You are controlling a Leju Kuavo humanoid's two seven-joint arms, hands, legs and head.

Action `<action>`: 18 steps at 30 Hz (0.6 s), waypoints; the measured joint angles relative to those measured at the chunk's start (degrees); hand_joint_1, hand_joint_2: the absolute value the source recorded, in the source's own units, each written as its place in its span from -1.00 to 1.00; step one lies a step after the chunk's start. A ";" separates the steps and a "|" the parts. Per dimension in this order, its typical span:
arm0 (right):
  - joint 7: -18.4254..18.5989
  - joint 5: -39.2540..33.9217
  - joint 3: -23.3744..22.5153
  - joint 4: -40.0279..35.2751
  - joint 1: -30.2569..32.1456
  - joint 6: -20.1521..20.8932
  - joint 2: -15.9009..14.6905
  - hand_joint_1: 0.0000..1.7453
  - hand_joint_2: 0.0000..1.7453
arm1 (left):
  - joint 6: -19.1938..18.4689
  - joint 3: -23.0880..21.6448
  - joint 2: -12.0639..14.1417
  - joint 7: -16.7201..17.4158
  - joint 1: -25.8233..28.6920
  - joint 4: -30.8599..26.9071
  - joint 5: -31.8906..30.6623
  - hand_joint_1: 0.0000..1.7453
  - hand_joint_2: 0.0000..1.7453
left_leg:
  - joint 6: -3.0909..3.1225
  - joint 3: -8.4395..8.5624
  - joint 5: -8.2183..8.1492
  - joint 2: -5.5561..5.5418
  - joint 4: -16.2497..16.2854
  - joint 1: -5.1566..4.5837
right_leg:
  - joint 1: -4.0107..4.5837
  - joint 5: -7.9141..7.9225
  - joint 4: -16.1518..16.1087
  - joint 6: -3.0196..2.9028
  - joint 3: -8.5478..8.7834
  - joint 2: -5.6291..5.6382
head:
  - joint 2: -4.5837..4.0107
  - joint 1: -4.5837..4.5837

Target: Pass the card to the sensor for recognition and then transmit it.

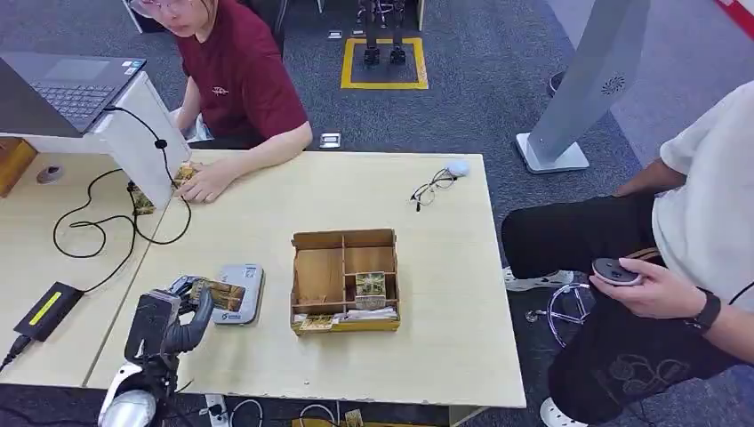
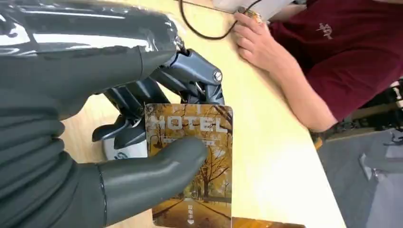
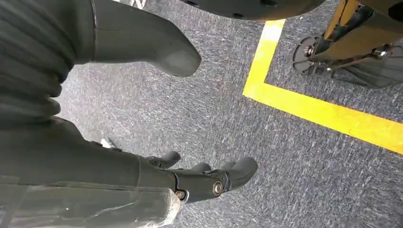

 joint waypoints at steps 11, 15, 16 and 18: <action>1.29 1.22 -0.07 -0.09 -0.06 0.00 0.42 -1.00 1.00 | 9.42 -8.15 -3.59 3.38 -6.72 6.48 -7.94 1.00 1.00 | 0.00 -0.01 0.00 -0.03 0.01 0.00 | 0.00 0.02 0.00 0.01 0.02 -0.02 | 0.00 0.00; 1.46 1.90 0.00 -0.09 -0.05 0.13 0.46 -1.00 1.00 | 12.65 -9.33 -4.98 2.27 -8.78 12.23 -9.76 1.00 1.00 | 0.00 -0.01 0.00 -0.03 0.02 0.00 | 0.00 0.02 0.00 0.01 -0.01 -0.01 | 0.00 0.00; 1.60 2.06 0.04 -0.09 -0.08 0.22 0.46 -1.00 1.00 | 13.40 -9.46 -5.38 2.29 -9.53 13.67 -10.32 1.00 1.00 | 0.00 -0.02 0.00 -0.04 0.02 0.00 | 0.00 0.01 0.00 0.00 0.00 -0.02 | 0.00 0.00; 1.88 2.23 0.07 -0.11 -0.18 0.37 0.48 -1.00 1.00 | 14.71 -9.48 -5.86 2.29 -10.64 16.46 -11.19 1.00 1.00 | 0.00 -0.01 0.00 -0.01 0.02 0.00 | 0.00 0.02 0.00 0.01 0.00 0.01 | 0.00 -0.02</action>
